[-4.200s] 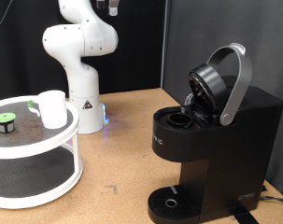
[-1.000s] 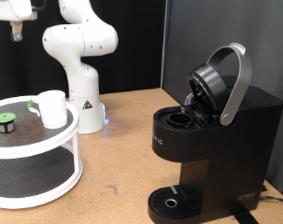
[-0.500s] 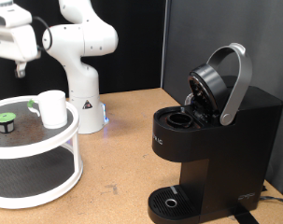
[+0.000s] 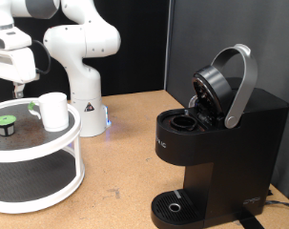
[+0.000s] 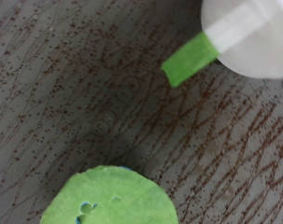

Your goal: Make a cup of coffee with the keurig machine

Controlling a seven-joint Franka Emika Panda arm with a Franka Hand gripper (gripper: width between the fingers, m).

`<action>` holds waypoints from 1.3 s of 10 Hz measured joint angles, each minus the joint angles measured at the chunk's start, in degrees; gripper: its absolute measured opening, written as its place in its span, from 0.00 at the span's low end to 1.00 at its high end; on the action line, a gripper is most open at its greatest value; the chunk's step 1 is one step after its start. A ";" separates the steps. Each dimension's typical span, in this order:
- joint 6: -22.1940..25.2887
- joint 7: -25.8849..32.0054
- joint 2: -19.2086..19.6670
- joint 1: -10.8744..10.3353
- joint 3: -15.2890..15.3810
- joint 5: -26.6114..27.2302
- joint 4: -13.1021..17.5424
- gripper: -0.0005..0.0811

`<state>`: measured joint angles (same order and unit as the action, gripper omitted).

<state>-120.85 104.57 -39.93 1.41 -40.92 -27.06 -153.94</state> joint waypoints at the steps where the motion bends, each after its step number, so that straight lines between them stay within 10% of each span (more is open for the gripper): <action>1: -0.12 1.47 0.01 0.00 -0.77 0.01 -0.03 0.99; 13: -14.89 2.51 12.42 -2.30 -6.55 -0.31 -2.46 0.99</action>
<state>-135.73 107.08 -27.51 -0.89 -47.46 -27.37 -156.40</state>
